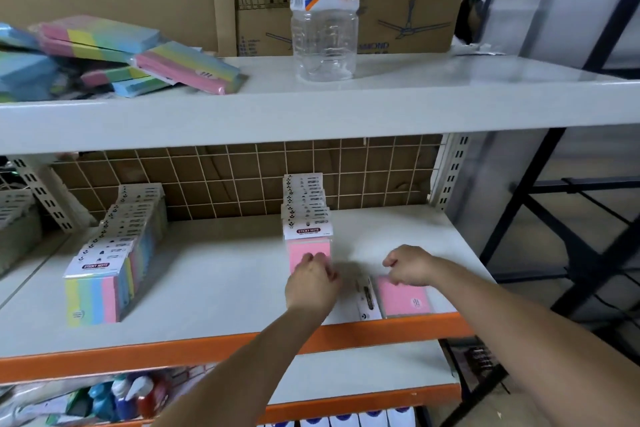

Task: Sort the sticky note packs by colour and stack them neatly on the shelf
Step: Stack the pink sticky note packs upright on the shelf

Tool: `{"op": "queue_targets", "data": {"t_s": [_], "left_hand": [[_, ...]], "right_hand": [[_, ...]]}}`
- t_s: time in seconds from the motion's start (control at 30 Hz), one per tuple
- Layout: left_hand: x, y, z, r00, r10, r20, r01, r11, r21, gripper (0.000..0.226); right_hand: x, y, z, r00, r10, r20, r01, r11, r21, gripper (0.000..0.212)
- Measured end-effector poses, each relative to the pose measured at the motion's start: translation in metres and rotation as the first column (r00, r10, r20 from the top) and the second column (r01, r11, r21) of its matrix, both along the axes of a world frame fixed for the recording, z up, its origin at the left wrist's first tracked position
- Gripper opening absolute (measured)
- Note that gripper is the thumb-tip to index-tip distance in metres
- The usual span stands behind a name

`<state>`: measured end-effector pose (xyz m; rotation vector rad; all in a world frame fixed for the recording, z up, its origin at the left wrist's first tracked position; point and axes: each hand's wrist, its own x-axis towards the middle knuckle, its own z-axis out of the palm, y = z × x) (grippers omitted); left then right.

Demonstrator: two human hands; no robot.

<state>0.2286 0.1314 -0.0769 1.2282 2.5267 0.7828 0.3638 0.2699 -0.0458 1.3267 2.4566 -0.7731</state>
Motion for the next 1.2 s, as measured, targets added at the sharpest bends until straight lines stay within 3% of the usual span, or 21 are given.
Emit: {"op": "queue_targets", "data": {"t_s": [0.07,0.13,0.23,0.33,0.43,0.57,0.77,1.0,1.13,1.2], "left_hand": [[0.020,0.005,-0.001,0.993,-0.110,0.039,0.112,0.992,-0.049,0.025],[0.038,0.011,-0.004,0.977,-0.201,0.069,0.208,0.971,-0.117,0.034],[0.056,0.015,-0.012,0.953,-0.283,0.112,0.300,0.934,-0.195,0.057],[0.063,0.017,-0.019,0.955,-0.267,0.127,0.289,0.933,-0.215,0.065],[0.064,0.018,-0.020,0.963,-0.247,0.112,0.265,0.943,-0.200,0.053],[0.063,0.019,-0.020,0.972,-0.212,0.105,0.229,0.955,-0.189,0.038],[0.061,0.024,-0.018,0.977,-0.138,0.162,0.168,0.967,-0.193,0.041],[0.040,0.017,-0.009,0.944,-0.051,0.327,0.080,0.994,-0.075,0.049],[0.031,0.008,-0.014,0.824,-0.100,0.557,0.006,0.986,0.169,0.050],[0.027,0.002,-0.015,0.806,-0.139,0.576,-0.033,0.960,0.279,0.048]], "right_hand": [[0.010,-0.002,-0.001,0.993,0.056,0.107,-0.058,0.998,0.008,0.010],[0.015,-0.003,-0.004,0.985,0.077,0.152,-0.083,0.996,0.032,0.017],[0.016,-0.004,-0.007,0.987,0.092,0.129,-0.096,0.995,0.030,0.008],[0.018,-0.002,-0.008,0.993,0.057,0.099,-0.057,0.998,-0.005,0.025],[0.019,-0.001,-0.006,0.998,0.026,0.050,-0.025,0.999,-0.023,0.030],[0.017,0.003,-0.001,0.993,0.106,0.052,-0.108,0.993,0.050,0.047],[0.017,0.010,0.019,0.987,0.161,0.013,-0.161,0.987,-0.014,0.018],[0.022,0.014,0.030,0.969,0.010,-0.248,-0.052,0.985,-0.163,0.015],[0.013,0.008,0.027,0.915,-0.128,-0.382,0.009,0.954,-0.298,0.017],[0.005,0.002,0.023,0.897,-0.175,-0.406,0.027,0.939,-0.344,0.027]]}}
